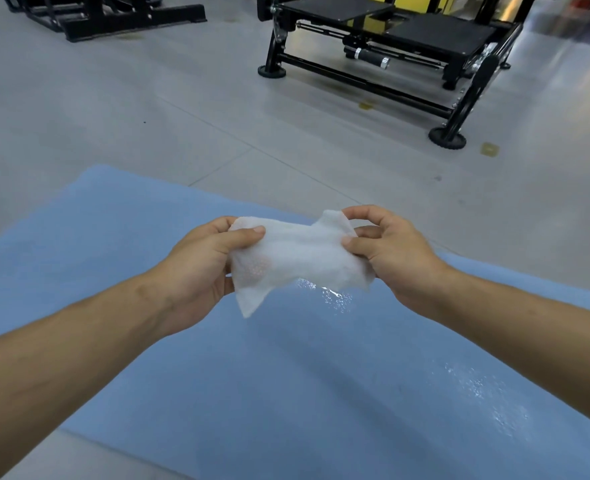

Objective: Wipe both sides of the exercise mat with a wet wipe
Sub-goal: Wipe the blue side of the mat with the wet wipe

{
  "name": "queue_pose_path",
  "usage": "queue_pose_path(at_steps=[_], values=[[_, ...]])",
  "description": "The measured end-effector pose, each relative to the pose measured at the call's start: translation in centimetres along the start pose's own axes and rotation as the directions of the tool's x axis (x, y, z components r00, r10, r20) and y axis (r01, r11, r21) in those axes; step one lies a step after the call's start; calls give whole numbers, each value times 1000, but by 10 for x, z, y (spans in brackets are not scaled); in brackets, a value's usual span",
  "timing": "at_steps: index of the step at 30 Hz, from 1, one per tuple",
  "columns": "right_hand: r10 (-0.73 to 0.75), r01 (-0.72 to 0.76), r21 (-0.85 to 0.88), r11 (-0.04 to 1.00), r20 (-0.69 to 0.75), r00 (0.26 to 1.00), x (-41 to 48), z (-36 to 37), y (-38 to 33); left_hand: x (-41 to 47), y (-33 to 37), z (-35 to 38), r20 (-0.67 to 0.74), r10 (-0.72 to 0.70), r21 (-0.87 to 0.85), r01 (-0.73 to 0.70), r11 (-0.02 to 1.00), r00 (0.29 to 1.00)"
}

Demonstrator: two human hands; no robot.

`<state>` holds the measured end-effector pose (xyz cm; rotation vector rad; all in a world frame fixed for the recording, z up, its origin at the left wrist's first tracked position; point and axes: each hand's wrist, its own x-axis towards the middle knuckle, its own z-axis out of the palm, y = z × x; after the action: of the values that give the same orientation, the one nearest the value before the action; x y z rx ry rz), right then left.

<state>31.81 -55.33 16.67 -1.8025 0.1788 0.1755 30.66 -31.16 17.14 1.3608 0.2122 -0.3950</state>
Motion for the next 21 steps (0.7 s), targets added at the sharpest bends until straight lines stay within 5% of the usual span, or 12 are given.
queue_pose_path(at_steps=[8,21], values=[[11,-10,-93,996,14,1000,-2,5,6,-2,-7,-8,-103,-29,-22,27,999,994],[32,-32,-95,995,-1,999,-12,18,5,-9,-11,19,-38,35,337,-20,941,999]])
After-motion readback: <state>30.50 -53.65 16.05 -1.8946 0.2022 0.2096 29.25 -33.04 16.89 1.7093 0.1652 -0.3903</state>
